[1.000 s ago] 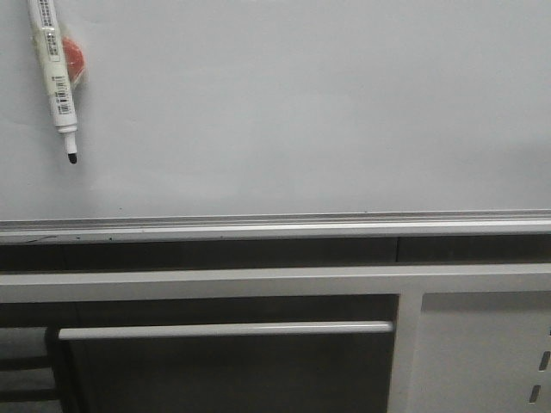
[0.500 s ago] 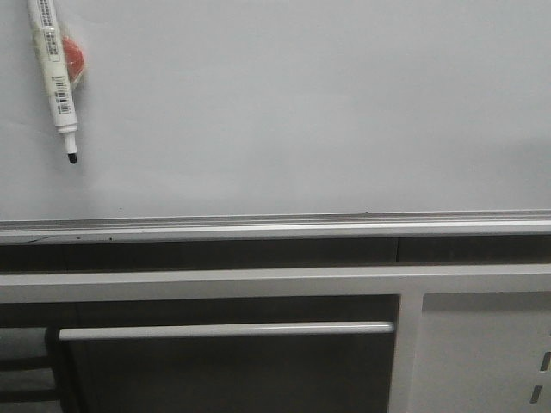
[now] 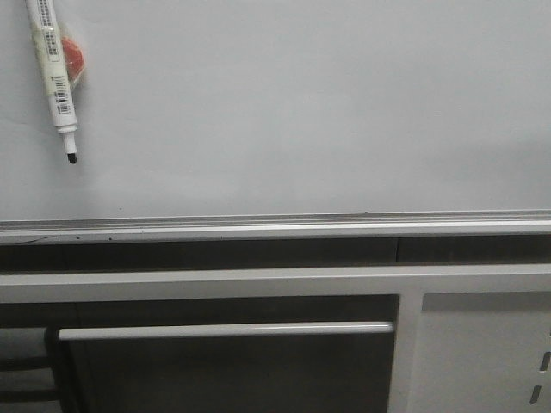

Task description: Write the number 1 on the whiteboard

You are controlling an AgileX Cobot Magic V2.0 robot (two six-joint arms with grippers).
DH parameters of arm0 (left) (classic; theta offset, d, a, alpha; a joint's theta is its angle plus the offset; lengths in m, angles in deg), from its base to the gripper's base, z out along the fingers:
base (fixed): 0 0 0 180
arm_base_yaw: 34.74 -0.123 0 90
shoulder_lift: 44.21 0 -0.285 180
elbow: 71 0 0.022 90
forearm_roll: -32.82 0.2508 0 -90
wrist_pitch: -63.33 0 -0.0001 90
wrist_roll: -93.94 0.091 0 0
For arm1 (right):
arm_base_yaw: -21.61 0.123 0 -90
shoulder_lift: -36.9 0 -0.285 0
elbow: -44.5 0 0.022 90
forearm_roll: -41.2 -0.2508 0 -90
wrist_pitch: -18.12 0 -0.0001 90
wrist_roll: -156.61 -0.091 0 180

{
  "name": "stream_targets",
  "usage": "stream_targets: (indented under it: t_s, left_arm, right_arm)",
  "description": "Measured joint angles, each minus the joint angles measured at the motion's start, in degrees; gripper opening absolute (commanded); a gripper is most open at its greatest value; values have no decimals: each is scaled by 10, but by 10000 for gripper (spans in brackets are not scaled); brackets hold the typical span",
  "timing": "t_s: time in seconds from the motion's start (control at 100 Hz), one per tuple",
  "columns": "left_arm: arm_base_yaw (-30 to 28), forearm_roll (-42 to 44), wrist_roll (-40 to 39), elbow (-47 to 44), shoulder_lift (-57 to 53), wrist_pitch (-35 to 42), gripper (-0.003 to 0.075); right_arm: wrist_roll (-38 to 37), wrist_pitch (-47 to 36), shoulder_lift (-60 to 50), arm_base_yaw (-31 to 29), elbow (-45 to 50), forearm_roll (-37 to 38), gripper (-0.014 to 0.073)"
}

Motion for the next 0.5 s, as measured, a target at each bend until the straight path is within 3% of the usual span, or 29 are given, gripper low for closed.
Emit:
stream_targets:
  t_s: [0.18, 0.5]
  left_arm:
    - [0, -18, 20, 0, 1, 4, 295]
    - [0, -75, 145, 0, 50, 0, 295]
  right_arm:
    - [0, 2, 0, 0, 0, -2, 187]
    - [0, 4, 0, 0, 0, -19, 187]
